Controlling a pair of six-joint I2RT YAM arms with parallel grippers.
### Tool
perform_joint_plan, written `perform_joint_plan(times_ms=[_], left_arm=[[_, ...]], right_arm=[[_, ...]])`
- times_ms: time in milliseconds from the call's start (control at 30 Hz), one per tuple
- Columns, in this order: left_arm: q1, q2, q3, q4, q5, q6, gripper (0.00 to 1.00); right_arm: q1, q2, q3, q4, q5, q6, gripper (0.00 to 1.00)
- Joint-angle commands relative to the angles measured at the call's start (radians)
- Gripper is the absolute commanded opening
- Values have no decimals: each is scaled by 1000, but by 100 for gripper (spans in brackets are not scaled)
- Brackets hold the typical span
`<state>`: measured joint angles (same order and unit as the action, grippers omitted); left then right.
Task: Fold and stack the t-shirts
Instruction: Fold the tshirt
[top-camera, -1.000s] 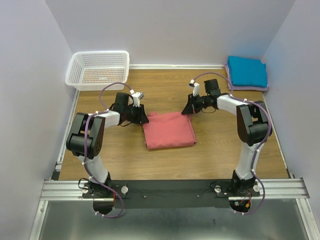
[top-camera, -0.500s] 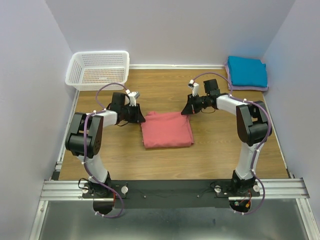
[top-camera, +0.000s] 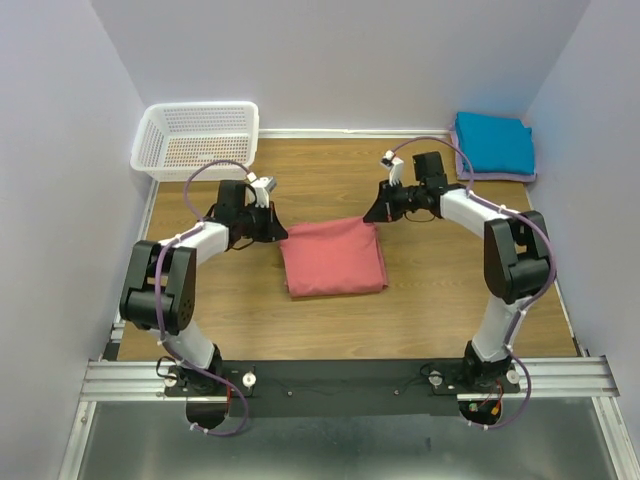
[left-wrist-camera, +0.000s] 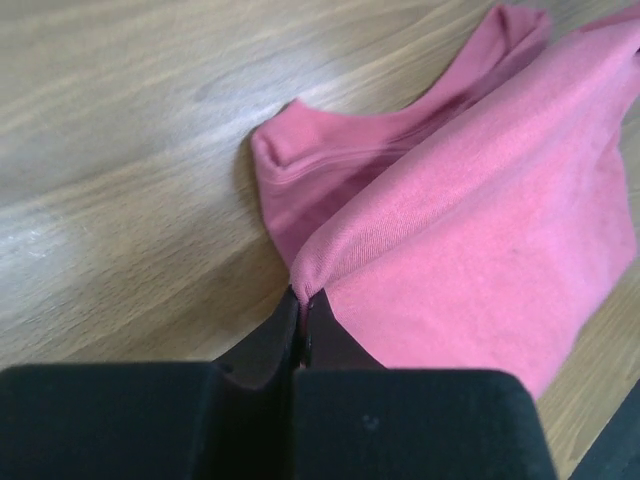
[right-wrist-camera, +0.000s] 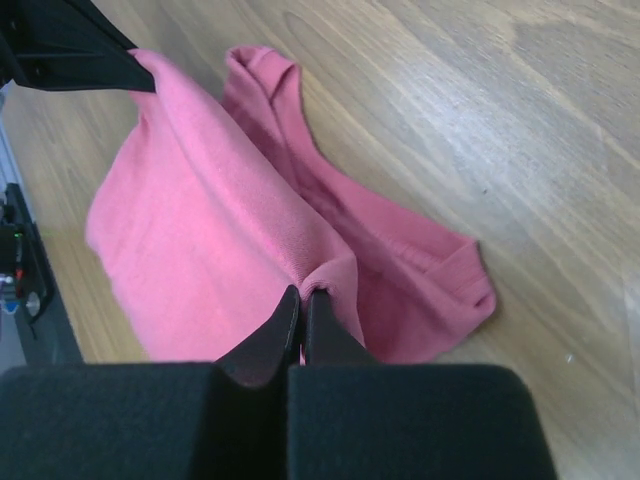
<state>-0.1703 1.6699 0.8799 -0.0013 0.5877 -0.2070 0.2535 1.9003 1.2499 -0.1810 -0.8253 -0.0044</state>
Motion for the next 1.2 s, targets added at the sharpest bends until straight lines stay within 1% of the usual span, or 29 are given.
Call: perform_joint_plan(times_ms=[0,133,300,367,467,567,767,900,1000,1167], left_arm=[[-6,-108,-18,-16,-5,14,0],[-61,-183,-22,-14,-32,11,0],[-97,-207,14,-5,-74,20,0],[-98,-193,27,29,-81,27,0],[-100,-132,54,52,-89,38,0],[-100,-26,79,61,-110,41,0],[-98,91,108,86,-150,31,0],[-98,125,123,113,-160,24,0],[-98,116,133,127,-154,26,0],[-107,91,131,161,-98,41,0]], right_arm=[[-3,-96,-46,-2,44,50,1],[-3,-173,-98,2,89,76,1],[-3,-207,-145,9,172,112,1],[-3,-205,-156,14,204,125,1],[-5,-196,-173,29,255,138,1],[-3,-155,-170,52,305,141,1],[-3,-93,-146,86,344,150,1],[-3,-58,-136,103,385,158,1],[-3,-40,-151,123,406,175,1],[-3,-18,-196,172,437,218,1]])
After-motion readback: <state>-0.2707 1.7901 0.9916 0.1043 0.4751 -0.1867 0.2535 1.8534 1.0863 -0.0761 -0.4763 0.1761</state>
